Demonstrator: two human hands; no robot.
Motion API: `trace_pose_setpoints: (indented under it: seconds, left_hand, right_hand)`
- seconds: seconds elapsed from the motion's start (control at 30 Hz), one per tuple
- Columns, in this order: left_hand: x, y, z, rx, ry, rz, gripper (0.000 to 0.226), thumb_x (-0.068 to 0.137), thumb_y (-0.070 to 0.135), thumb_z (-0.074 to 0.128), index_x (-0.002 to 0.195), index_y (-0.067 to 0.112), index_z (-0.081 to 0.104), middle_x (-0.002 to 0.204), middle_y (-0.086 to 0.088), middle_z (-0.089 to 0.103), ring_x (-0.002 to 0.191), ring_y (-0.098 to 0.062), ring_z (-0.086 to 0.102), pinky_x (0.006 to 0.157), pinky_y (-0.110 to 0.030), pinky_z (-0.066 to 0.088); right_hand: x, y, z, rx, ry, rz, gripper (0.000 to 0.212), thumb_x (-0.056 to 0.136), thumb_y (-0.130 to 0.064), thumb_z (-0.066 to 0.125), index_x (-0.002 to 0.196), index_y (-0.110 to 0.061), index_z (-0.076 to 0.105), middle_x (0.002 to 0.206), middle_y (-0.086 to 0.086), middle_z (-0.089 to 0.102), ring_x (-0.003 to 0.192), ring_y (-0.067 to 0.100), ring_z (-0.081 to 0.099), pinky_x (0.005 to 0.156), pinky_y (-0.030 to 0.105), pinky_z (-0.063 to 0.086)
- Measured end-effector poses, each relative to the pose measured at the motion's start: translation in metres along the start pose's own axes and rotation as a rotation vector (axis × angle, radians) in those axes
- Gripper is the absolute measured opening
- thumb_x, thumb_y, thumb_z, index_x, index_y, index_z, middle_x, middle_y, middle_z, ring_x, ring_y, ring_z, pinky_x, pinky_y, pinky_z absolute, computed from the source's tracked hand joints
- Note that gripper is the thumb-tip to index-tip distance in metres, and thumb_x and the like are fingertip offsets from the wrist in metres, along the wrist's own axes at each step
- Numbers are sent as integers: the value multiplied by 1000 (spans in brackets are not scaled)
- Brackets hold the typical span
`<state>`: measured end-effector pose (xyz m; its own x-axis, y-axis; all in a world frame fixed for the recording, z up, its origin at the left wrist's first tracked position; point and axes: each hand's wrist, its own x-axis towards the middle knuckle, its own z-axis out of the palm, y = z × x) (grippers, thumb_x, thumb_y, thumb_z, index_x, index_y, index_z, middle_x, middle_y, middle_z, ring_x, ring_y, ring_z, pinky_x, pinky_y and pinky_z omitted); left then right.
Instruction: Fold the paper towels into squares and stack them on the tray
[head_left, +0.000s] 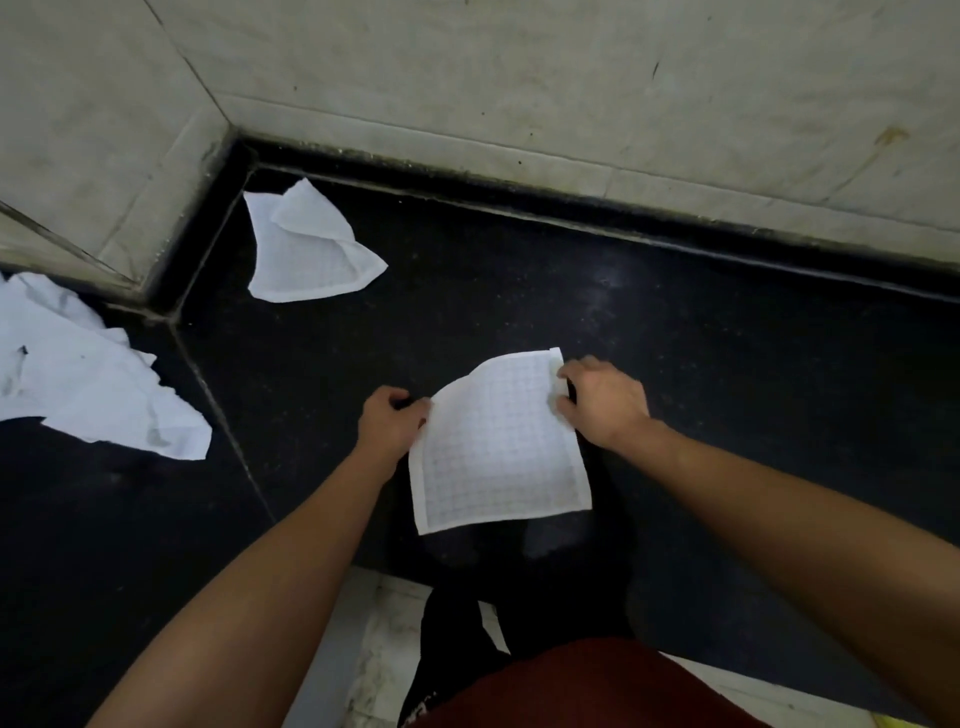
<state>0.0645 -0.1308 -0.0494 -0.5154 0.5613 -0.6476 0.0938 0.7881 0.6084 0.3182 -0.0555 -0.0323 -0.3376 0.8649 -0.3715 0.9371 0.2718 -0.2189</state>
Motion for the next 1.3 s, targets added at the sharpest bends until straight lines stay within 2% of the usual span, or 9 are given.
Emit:
trace_pose_setpoints:
  seconds: [0.17, 0.27, 0.43, 0.6, 0.73, 0.87, 1.03, 1.17, 1.3]
  left_hand:
    - [14, 19, 18, -132, 11, -116, 41, 81, 13, 73, 118, 13, 58, 104, -9, 65, 92, -23, 64, 85, -40, 55]
    - [14, 24, 27, 106, 54, 48, 26, 80, 5, 71, 104, 11, 67, 106, -7, 65, 94, -19, 61, 80, -28, 48]
    - [16, 33, 12, 164, 304, 264, 15, 85, 2, 61, 95, 12, 65, 101, -5, 64, 88, -14, 60, 74, -23, 43]
    - [4, 13, 2, 426, 218, 351, 14, 85, 6, 62, 97, 14, 63, 103, -4, 60, 90, -19, 60, 75, -30, 49]
    - [-30, -21, 5, 681, -33, 528, 5, 86, 16, 61, 90, 17, 64, 91, 1, 64, 81, -16, 60, 73, -34, 54]
    - [-59, -65, 4, 1014, -302, 789, 21, 85, 18, 57, 106, 14, 60, 106, -2, 55, 97, -19, 52, 77, -31, 46]
    - [-69, -85, 11, 1185, -220, 886, 31, 77, 2, 51, 107, 9, 53, 105, -9, 54, 96, -25, 49, 75, -32, 38]
    - [-71, -87, 16, 1233, -175, 851, 35, 78, 0, 52, 112, 9, 49, 104, -9, 54, 95, -25, 51, 78, -34, 41]
    - [-75, -91, 17, 1211, -153, 863, 28, 62, 2, 68, 85, 12, 55, 83, -6, 56, 75, -23, 54, 63, -32, 40]
  right_hand:
    - [14, -17, 11, -185, -132, -173, 47, 94, -23, 47, 141, -21, 41, 151, 3, 30, 133, 25, 31, 97, 41, 45]
    - [10, -15, 22, -204, -146, -151, 50, 97, -23, 42, 146, -21, 33, 158, 4, 18, 141, 24, 21, 102, 43, 43]
    - [8, -14, 24, -215, -191, -144, 52, 99, -25, 38, 150, -21, 25, 161, 3, 7, 146, 23, 11, 109, 48, 32]
    - [1, -18, 19, -199, -211, -138, 53, 98, -24, 41, 149, -20, 27, 161, 9, 7, 146, 27, 11, 111, 48, 30]
    - [-28, -17, 19, -129, 20, -280, 34, 94, -27, 48, 126, -17, 55, 132, 7, 49, 119, 25, 47, 87, 37, 46]
    - [-70, -15, 32, -240, -176, -399, 24, 89, -32, 53, 106, -18, 60, 107, 0, 58, 101, 21, 56, 69, 32, 41]
    - [-91, -12, 57, -400, -170, -378, 46, 34, -16, 84, 76, -11, 66, 68, 6, 60, 58, 22, 59, 37, 24, 29]
    - [-90, -14, 62, -381, -124, -401, 49, 30, -12, 85, 75, -8, 65, 59, 7, 56, 50, 23, 54, 36, 22, 25]
    - [-96, -8, 63, -359, -52, -429, 40, 40, -16, 83, 76, -10, 65, 68, 7, 57, 58, 24, 56, 40, 25, 29]
